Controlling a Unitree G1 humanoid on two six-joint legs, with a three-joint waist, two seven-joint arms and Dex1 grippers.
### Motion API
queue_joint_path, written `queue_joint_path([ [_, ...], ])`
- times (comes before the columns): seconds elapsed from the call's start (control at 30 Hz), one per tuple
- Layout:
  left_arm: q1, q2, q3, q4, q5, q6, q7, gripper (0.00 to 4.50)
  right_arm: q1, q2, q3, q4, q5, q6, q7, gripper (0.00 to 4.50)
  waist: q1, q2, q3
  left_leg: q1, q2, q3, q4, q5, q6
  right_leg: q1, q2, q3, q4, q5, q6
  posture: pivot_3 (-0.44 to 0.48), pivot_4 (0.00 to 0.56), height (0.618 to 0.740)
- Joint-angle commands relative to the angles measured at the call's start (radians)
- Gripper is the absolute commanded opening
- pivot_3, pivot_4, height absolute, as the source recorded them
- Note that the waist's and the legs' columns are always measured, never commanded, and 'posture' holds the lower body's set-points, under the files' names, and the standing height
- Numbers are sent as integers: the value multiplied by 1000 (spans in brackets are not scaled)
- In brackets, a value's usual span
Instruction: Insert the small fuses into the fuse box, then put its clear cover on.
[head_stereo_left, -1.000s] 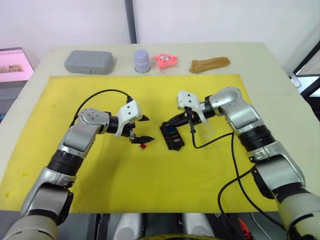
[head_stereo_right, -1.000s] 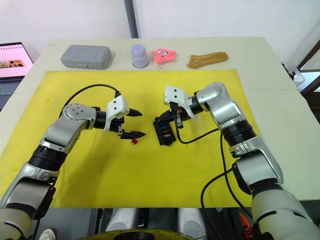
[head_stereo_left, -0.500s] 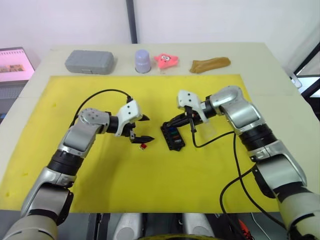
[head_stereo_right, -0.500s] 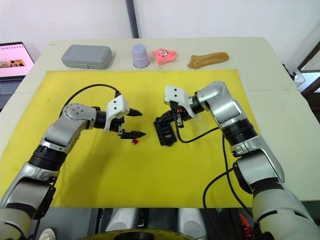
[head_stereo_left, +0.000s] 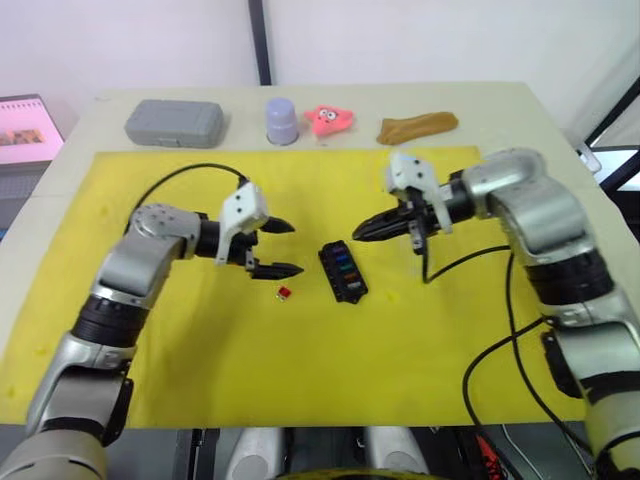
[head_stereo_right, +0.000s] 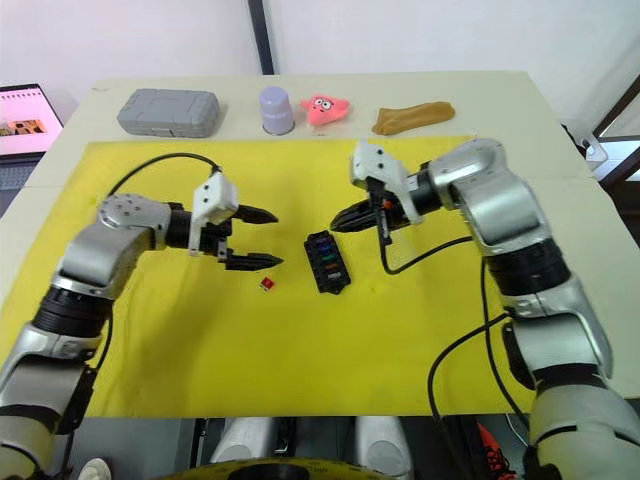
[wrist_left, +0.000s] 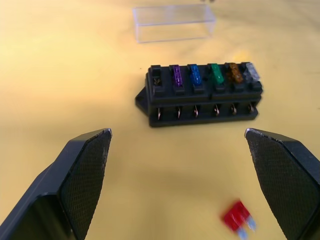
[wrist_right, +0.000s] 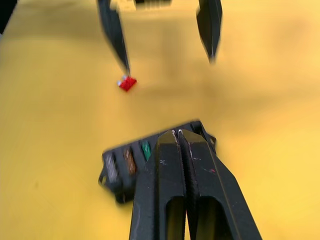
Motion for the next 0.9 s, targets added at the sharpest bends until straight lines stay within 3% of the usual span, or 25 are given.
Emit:
queue_joint_path([
  [0.03,69,111,93,-49,-29,-14,-44,4500,87,-140,-99,-94,10,-36,4,80,1,0,0,0,0,0,0,0,0,0,0,0,0,0,0,0,150,740],
  [0.1,132,199,136,-48,-35,-19,-80,4500,168,-229,-155,-106,12,-59,9,80,2,0,0,0,0,1,-1,0,1,0,0,0,-1,0,0,0,150,740],
  [0.2,202,302,187,-19,-37,-28,-117,4500,275,-318,-235,-90,24,-96,2,905,2,0,1,0,0,1,-1,-1,1,0,0,1,-1,0,0,0,150,740],
  [0.43,283,405,248,74,-15,-88,-143,4500,437,-421,-362,-40,26,-157,-25,4482,2,2,2,2,1,2,-1,-5,8,2,0,1,-1,0,0,0,150,740],
  [0.67,279,371,226,18,-45,-57,-120,4500,465,-415,-366,-77,52,-154,-62,4482,2,2,2,2,1,2,-1,-5,8,2,1,1,-1,0,0,0,150,740],
  [0.8,245,314,176,-40,-77,4,-120,4500,391,-378,-306,-167,98,-99,-77,4482,1,2,2,2,1,2,-1,-5,8,2,1,1,-1,0,0,0,150,740],
  [0.9,192,233,132,-66,-161,157,-116,4500,310,-327,-237,-260,141,-40,-83,4482,1,2,2,2,1,2,0,-5,8,2,1,1,0,0,0,0,150,740],
])
